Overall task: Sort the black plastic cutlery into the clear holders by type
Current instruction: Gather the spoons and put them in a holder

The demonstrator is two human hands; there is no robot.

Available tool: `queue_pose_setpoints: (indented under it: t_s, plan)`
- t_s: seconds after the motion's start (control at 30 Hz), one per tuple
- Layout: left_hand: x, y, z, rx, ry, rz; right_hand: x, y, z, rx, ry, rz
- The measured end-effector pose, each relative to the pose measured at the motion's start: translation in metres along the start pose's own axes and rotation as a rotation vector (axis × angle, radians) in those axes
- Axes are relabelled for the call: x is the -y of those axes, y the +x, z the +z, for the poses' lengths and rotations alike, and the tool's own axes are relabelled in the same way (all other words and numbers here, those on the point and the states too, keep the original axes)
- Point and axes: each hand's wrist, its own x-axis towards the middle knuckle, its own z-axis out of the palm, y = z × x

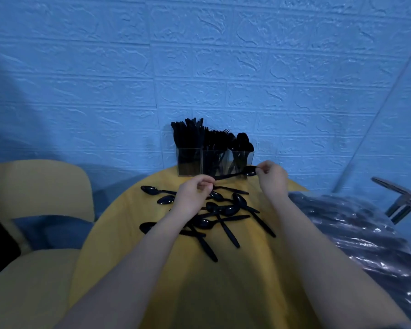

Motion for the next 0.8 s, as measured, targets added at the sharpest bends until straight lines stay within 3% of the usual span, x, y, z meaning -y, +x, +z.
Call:
queue_pose_setpoints:
  t_s: [0.13,0.33,0.53,0.7,0.8]
  plan:
    - [-0.006,-0.013,-0.01,-0.103,0.082,0.138,0.022,-0.021,-0.022,0.073,0.075,-0.171]
    - [-0.006,-0.045,-0.019,0.207,0.008,0.041,0.044,-0.063,-0.025,0.22,0.111,-0.337]
    - [0.0,-0.067,-0.011,0.25,-0.303,-0.1,0.038,-0.084,-0.007,0.234,0.133,-0.322]
    - [0.01,-0.079,-0.003,0.115,-0.841,-0.215,-0.009,-0.084,0.007,0.108,-0.233,-0.171]
    - [0.013,-0.076,0.0,0.061,-1.069,-0.272,-0.024,-0.09,0.017,0.118,-0.396,-0.109]
